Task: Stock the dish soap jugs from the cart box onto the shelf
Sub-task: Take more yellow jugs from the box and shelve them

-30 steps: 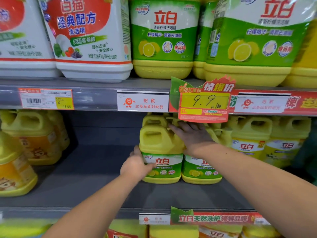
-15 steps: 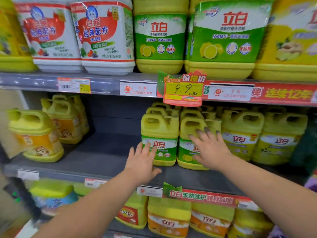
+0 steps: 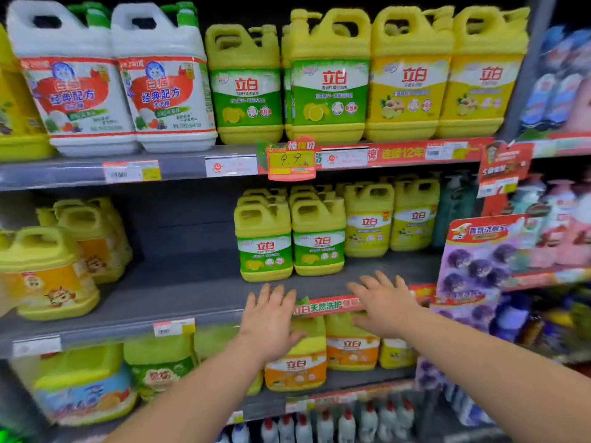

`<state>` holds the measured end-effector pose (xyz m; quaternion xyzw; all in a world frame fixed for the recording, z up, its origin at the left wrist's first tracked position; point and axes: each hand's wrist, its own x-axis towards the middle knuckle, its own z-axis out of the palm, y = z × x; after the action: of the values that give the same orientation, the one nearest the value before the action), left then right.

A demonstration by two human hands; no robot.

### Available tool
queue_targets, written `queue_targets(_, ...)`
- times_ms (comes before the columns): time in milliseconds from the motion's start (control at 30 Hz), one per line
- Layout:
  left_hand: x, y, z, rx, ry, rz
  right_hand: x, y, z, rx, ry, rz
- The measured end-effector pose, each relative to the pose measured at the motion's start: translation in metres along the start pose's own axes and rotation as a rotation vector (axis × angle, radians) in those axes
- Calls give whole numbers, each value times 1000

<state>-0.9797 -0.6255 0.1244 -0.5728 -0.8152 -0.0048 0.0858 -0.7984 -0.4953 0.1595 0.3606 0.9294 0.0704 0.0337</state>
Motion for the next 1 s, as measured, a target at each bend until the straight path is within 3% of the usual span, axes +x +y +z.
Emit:
queue_targets(233, -70, 64, 12, -54, -73, 160, -125, -6, 34, -13, -104, 148)
queue_targets(533, -106, 187, -4, -99, -68, 427, -274, 70, 52, 7, -163, 445)
queue_targets(1000, -167, 527, -55, -200, -18, 800, -554, 266, 72, 14, -187, 851)
